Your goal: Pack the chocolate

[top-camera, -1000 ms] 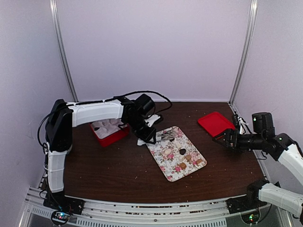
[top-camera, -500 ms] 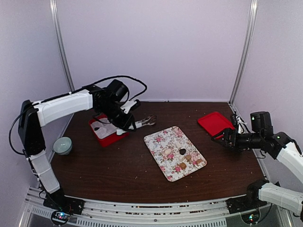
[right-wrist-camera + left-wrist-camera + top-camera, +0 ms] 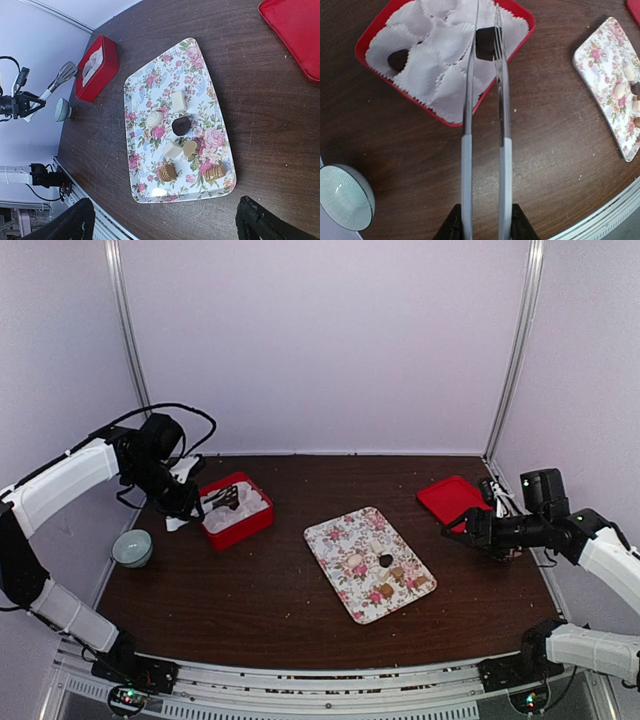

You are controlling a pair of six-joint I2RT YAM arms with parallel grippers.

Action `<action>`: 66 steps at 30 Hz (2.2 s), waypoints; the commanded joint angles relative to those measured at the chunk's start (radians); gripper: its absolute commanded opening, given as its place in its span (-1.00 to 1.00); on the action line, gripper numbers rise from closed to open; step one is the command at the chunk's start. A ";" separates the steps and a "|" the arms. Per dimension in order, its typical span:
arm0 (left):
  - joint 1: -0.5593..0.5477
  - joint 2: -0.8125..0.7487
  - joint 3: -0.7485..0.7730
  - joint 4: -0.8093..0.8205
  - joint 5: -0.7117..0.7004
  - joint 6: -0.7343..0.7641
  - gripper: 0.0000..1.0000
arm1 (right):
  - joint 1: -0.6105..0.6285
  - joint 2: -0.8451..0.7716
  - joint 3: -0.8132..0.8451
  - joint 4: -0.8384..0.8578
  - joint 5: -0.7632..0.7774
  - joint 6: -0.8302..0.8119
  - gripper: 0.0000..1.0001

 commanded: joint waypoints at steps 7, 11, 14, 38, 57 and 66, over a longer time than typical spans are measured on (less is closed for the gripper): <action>0.082 0.026 0.034 -0.064 -0.132 0.029 -0.61 | -0.008 0.075 0.077 0.002 -0.018 -0.051 1.00; 0.090 0.069 0.065 -0.079 -0.164 0.035 -0.61 | -0.008 0.092 0.086 0.007 -0.018 -0.051 1.00; 0.093 0.091 0.077 -0.090 -0.193 0.043 -0.61 | -0.009 0.097 0.086 0.012 -0.016 -0.046 1.00; 0.098 0.116 0.105 -0.093 -0.150 0.065 -0.27 | -0.010 0.106 0.091 0.037 -0.016 -0.024 1.00; -0.130 0.036 0.178 0.082 0.009 0.030 -0.28 | -0.050 -0.028 0.082 0.008 0.021 0.020 1.00; -0.351 0.166 0.259 0.158 0.095 0.091 -0.28 | -0.083 -0.103 0.067 -0.060 0.018 0.021 0.99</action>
